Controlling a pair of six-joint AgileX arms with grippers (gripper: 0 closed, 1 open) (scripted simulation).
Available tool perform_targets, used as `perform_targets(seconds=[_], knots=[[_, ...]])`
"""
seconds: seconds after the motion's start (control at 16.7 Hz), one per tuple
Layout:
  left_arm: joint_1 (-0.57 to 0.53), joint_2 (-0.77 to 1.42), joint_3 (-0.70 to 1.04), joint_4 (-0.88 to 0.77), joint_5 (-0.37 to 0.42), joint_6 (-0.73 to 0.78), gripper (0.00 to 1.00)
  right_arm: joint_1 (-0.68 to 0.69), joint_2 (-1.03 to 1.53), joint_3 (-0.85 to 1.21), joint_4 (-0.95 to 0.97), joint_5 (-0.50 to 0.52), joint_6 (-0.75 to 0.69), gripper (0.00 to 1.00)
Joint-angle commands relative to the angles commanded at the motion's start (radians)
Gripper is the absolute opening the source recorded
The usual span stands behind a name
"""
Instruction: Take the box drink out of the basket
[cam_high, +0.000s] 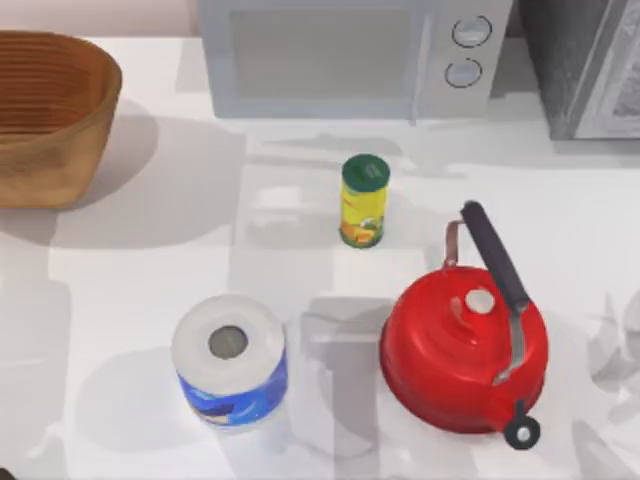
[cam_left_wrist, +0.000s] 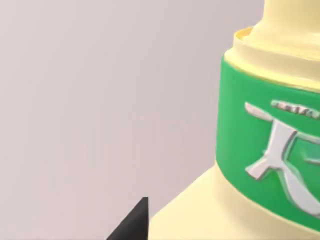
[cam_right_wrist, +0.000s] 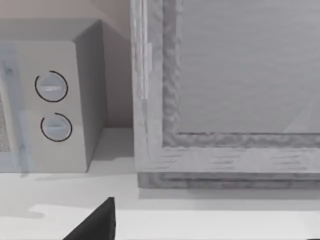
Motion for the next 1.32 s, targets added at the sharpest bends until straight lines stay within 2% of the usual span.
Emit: perform_targets(seconds=[0.24, 0.48, 1.32], knots=[[-0.005, -0.059, -0.037, -0.019, -0.006, -0.001, 0.0, 0.0, 0.0, 0.0, 0.0, 0.0, 0.0, 1.0], [-0.022, -0.259, -0.165, -0.086, -0.025, -0.003, 0.0, 0.0, 0.0, 0.0, 0.0, 0.0, 0.0, 1.0], [-0.122, -1.413, -0.918, -0.48, -0.142, -0.014, 0.0, 0.0, 0.0, 0.0, 0.0, 0.0, 0.0, 1.0]])
